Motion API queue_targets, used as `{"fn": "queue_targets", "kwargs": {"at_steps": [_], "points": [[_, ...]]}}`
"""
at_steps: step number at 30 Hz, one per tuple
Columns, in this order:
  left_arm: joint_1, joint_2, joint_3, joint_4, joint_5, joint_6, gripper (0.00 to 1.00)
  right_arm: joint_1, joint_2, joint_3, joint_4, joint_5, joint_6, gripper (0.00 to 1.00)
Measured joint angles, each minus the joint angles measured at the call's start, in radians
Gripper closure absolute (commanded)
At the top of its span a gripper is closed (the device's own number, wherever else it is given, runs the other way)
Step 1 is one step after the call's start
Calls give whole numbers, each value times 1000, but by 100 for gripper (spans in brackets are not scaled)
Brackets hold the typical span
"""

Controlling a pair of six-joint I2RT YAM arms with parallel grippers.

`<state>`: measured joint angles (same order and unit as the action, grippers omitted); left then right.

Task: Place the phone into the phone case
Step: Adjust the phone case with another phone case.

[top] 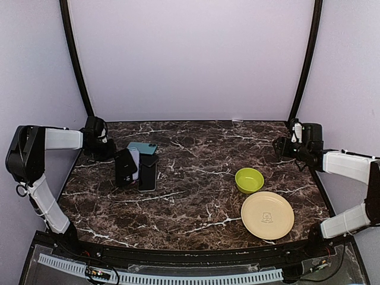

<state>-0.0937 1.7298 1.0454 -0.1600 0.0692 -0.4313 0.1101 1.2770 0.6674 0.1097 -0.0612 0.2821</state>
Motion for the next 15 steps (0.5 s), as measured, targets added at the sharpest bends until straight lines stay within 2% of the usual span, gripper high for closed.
{"fn": "queue_targets", "kwargs": {"at_steps": [7,12,15], "points": [[0,-15,-1,-5,24,0,75,2,2,0,0,-8,7,24],[-1,-15,-1,-13,29,1,62,4,2,0,-2,-13,8,24],[-5,-15,-1,-16,25,2,62,5,2,0,-4,-14,8,24]]}}
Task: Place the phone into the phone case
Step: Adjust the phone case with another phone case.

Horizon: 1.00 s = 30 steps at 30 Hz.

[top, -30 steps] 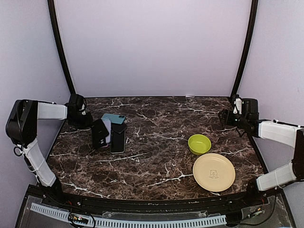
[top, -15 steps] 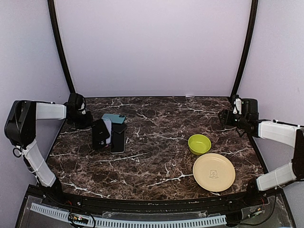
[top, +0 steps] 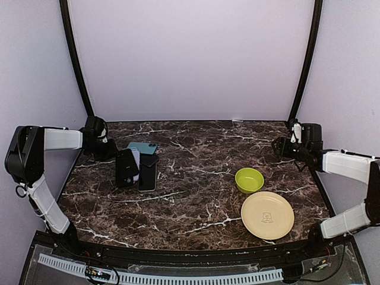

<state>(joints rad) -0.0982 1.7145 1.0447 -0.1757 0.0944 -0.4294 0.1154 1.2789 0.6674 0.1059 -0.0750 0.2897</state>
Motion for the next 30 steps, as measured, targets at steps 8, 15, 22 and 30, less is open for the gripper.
{"fn": "queue_targets", "kwargs": {"at_steps": [8,15,22,30], "points": [[-5,0,0,-1,-1,5,69,2,-10,0,-3,0,0,24],[-7,21,2,-3,-1,13,91,3,-16,0,-4,0,0,24],[-9,32,2,-14,14,22,100,3,-37,0,-18,0,0,24],[-23,0,0,-14,3,42,100,3,-56,0,-38,0,0,24]]}}
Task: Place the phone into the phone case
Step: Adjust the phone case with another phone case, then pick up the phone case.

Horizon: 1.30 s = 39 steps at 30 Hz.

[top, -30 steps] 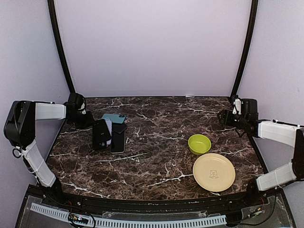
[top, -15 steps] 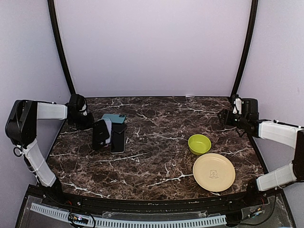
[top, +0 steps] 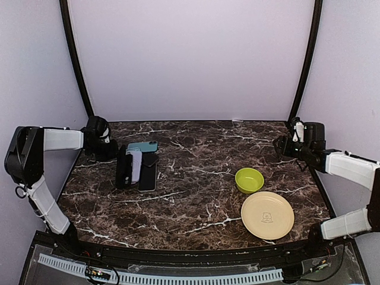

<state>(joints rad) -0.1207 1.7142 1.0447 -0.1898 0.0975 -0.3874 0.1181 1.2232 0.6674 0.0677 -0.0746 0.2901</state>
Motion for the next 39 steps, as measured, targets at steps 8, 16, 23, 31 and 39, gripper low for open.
{"fn": "queue_targets", "kwargs": {"at_steps": [8,16,23,31,39], "points": [[-21,-66,-2,6,-21,35,100,0,-23,0,-7,-1,2,25],[-65,-202,-75,90,-35,89,100,40,-44,10,-31,-3,-8,25],[-88,-217,-67,127,-55,122,51,109,-49,71,-43,-3,-26,25],[-80,-93,-16,67,-12,106,1,160,-20,100,-58,6,-48,24],[-79,-13,50,34,-21,84,1,174,21,100,-70,12,-50,24]]}}
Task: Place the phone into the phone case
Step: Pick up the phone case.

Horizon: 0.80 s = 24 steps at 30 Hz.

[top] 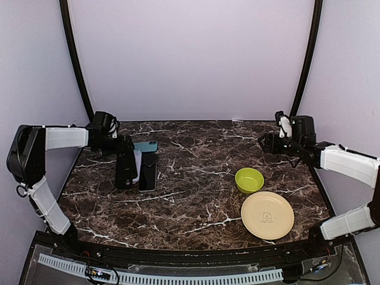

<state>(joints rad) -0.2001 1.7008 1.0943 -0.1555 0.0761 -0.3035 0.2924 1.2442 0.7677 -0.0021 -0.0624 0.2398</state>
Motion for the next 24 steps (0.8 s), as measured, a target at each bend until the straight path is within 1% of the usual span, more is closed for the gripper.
{"fn": "queue_targets", "kwargs": {"at_steps": [4,8,10,11,12,15,17,20,22,24], "points": [[7,33,3,-4,18,-8,1,6,6,0,-1,1,-3,24],[9,34,3,0,32,-11,2,8,10,0,0,3,-4,24],[11,35,3,1,43,-11,8,8,14,0,0,3,-4,23],[12,35,3,3,48,-11,14,8,17,0,0,3,-4,24],[12,35,3,5,53,-13,17,8,20,0,0,3,-4,23],[13,43,3,7,68,-10,31,8,24,0,0,2,-6,23],[14,48,3,8,73,-9,33,8,24,0,0,2,-9,23],[15,53,3,8,80,-3,33,8,24,0,0,2,-16,23],[15,55,3,8,85,-1,28,9,24,0,0,2,-18,23],[15,60,3,8,90,5,30,9,24,0,0,-1,-21,23]]}}
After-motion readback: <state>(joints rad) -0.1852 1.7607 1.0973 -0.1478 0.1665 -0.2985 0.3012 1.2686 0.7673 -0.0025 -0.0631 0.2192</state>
